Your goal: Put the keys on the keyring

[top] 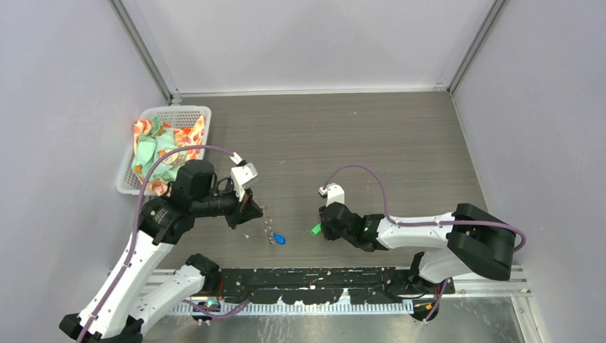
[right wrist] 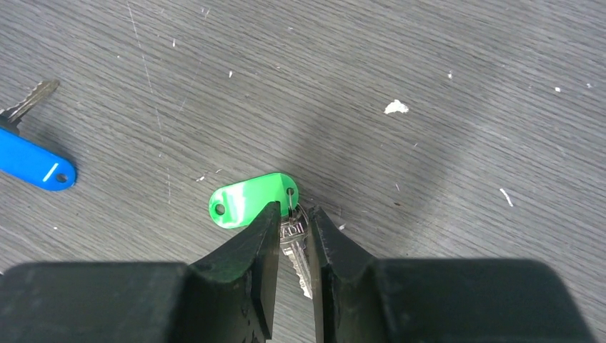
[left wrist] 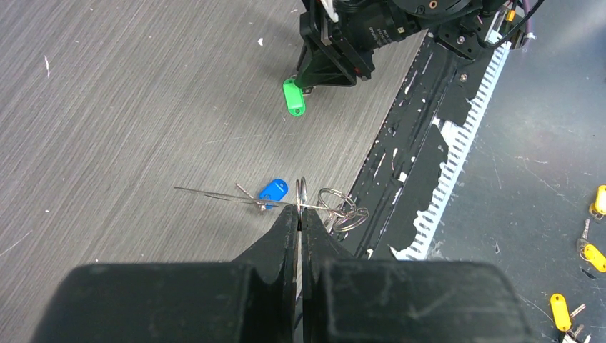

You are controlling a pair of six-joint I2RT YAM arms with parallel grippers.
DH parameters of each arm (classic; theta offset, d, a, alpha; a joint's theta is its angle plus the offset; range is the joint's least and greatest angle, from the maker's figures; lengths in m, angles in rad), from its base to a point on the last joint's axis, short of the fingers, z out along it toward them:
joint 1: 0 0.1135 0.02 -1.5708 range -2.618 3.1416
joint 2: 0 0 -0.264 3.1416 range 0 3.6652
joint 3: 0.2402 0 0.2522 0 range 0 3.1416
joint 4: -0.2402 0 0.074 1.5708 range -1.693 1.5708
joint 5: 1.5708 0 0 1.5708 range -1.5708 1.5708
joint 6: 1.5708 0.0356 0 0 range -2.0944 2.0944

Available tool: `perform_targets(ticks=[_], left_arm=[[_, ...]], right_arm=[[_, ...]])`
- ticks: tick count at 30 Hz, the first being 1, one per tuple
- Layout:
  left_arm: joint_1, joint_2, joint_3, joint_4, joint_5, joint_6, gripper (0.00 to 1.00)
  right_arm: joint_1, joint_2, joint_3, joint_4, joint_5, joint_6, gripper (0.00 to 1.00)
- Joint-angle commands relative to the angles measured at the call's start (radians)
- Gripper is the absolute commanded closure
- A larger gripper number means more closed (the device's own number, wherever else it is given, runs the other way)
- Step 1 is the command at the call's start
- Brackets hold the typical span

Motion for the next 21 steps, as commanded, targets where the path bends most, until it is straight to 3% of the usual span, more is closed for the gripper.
perform_targets(ticks=[1, 6, 10, 15, 21], left_arm=[[0.003, -0.01, 0.043, 0.019, 0.018, -0.021, 0.99], [0.003, -0.01, 0.041, 0.018, 0.022, -0.021, 0.99], [0.003, -0.01, 0.039, 0.016, 0.022, -0.02, 0.99], [0.003, -0.013, 0.03, 0.018, 0.019, -0.015, 0.99], [0.003, 0.002, 0.023, 0.03, 0.011, -0.008, 1.0]], right_arm=[[0.0, 0.022, 0.025, 0.042, 0.046, -0.004, 0.74], [0.0, 0.034, 0.023, 0.049, 0.044, -0.003, 0.81], [-0.001, 0.032, 0.024, 0.042, 0.04, -0.003, 0.98], [0.0, -0.036, 0.045, -0.014, 0.031, -0.031, 0.99], [0.014, -0.195, 0.148, -0.162, -0.164, -0.124, 0.99]])
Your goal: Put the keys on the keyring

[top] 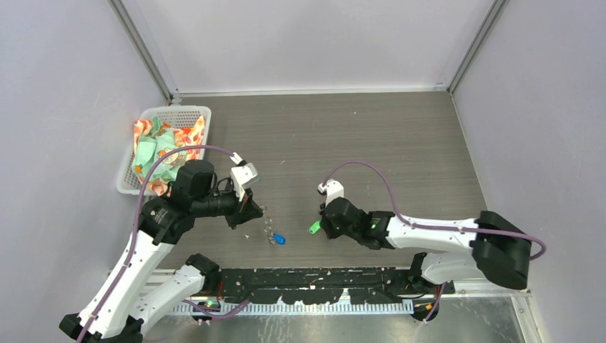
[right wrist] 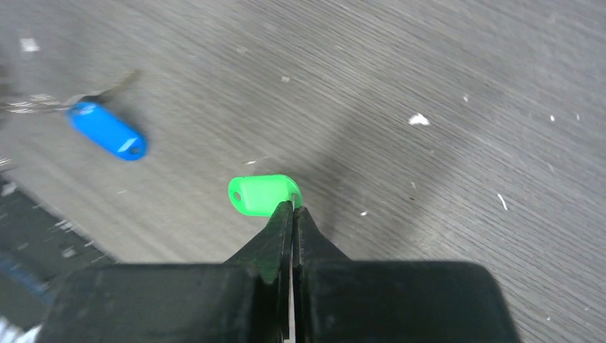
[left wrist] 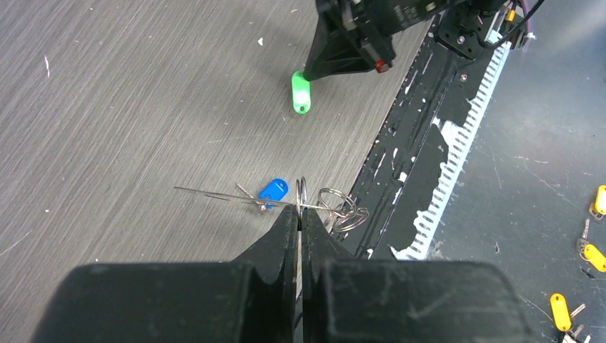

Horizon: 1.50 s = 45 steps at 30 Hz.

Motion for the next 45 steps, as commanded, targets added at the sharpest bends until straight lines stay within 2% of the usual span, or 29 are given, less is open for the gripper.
perform_targets(ticks=[1, 5, 8, 12, 24, 32, 45], left_arm=[[0.004, 0.005, 0.021, 0.031, 0.011, 0.0, 1.0], [0.003, 0.02, 0.017, 0.02, 0.027, 0.041, 0.99], [0.003, 0.032, 0.015, 0.01, 0.047, 0.065, 1.0], [0.003, 0.046, 0.016, 0.012, 0.071, 0.063, 1.0], [0.002, 0.009, -0.012, 0.014, 0.125, 0.039, 0.99], [0.002, -0.004, -0.019, -0.002, 0.129, 0.092, 0.99], [-0.022, 0.005, -0.01, -0.002, 0.118, 0.094, 0.99]], right_arm=[[0.03, -0.139, 0.141, -0.099, -0.14, -0.092, 0.99], [0.142, -0.177, 0.24, -0.177, -0.163, -0.192, 0.99], [0.184, -0.139, 0.329, -0.24, -0.237, -0.243, 0.99], [0.251, -0.079, 0.451, -0.301, -0.176, -0.299, 0.99], [0.261, -0.025, 0.566, -0.191, -0.163, -0.307, 0.99], [0.261, -0.003, 0.623, -0.209, -0.162, -0.313, 0.99], [0.26, 0.057, 0.688, -0.215, -0.165, -0.269, 0.99]])
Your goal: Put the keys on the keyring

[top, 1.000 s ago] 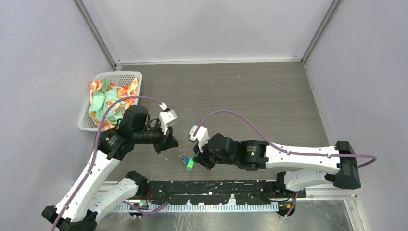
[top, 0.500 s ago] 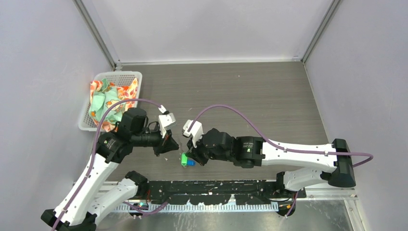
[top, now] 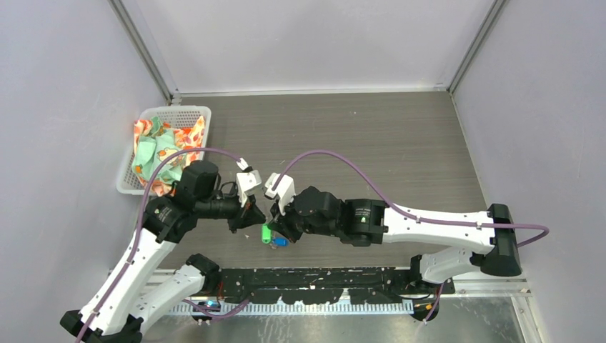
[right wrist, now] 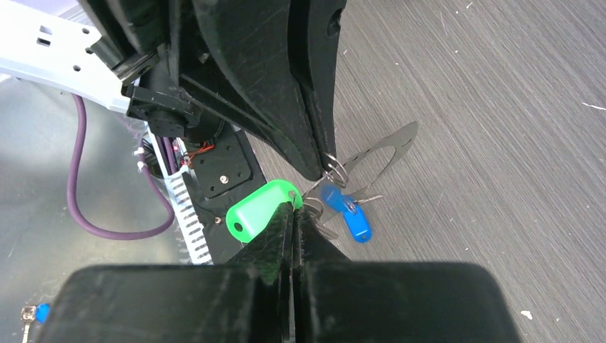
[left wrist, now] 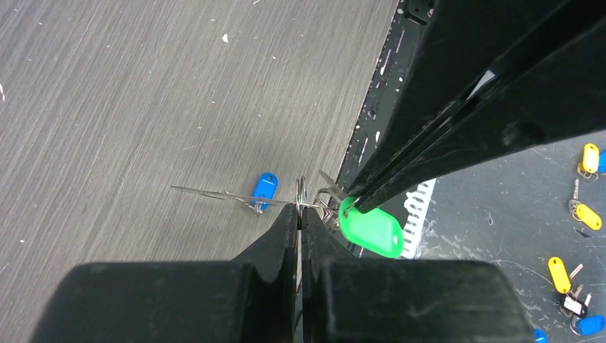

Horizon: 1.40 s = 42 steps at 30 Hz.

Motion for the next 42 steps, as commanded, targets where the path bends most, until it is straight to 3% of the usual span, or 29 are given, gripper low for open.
perform_targets(ticks=[1, 14, 22, 42], left_arm=[[-0.01, -0.008, 0.01, 0.012, 0.025, 0.01, 1.0], [-0.044, -0.032, -0.004, 0.002, -0.012, 0.07, 1.0], [-0.044, -0.057, -0.013, 0.02, -0.017, 0.063, 0.99], [-0.046, -0.083, -0.016, 0.014, 0.011, 0.091, 1.0]], right_arm=[[0.004, 0.021, 0.058, 0.028, 0.013, 0.024, 0.99], [0.004, 0.002, 0.04, 0.081, 0.039, 0.062, 0.99], [0.003, -0.07, -0.075, 0.226, 0.069, 0.107, 0.99], [0.003, -0.03, -0.043, 0.196, 0.091, 0.13, 0.99]])
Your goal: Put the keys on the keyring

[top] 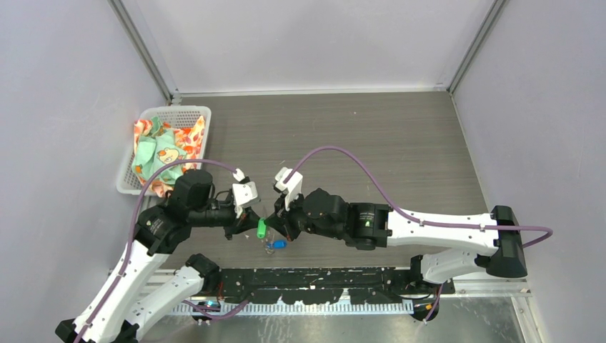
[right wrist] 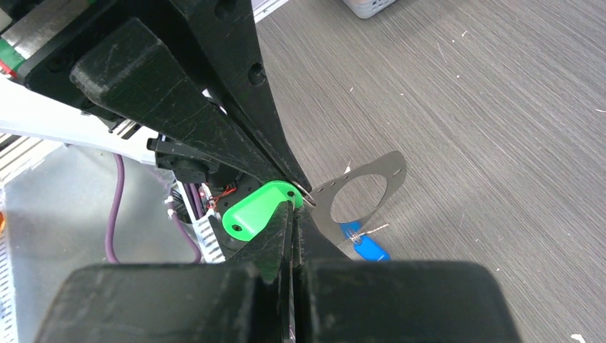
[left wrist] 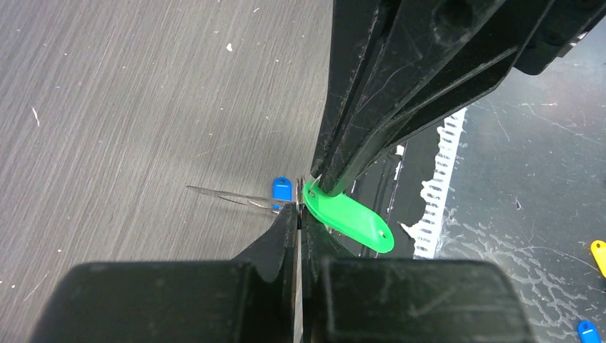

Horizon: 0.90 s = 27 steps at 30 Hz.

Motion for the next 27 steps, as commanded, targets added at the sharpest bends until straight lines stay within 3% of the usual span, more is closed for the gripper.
perform_targets(ticks=[1, 20, 25, 27], left_arm=[[-0.004, -0.011, 0.006, 0.026, 0.039, 0.011, 0.99], [-0.005, -0.03, 0.011, 0.065, 0.012, -0.049, 1.0], [-0.004, -0.027, 0.007, 0.073, -0.008, -0.065, 1.0], [-0.005, -0.028, 0.009, 0.08, -0.019, -0.074, 1.0]], right_arm=[[-0.001, 0.0, 0.031, 0.036, 0.043, 0.02, 0.99], [-0.018, -0.078, -0.099, 0.106, 0.053, 0.059, 0.99], [-0.026, -0.146, -0.146, 0.174, 0.001, 0.035, 0.99], [-0.027, -0.194, -0.165, 0.134, 0.051, 0.004, 0.99]])
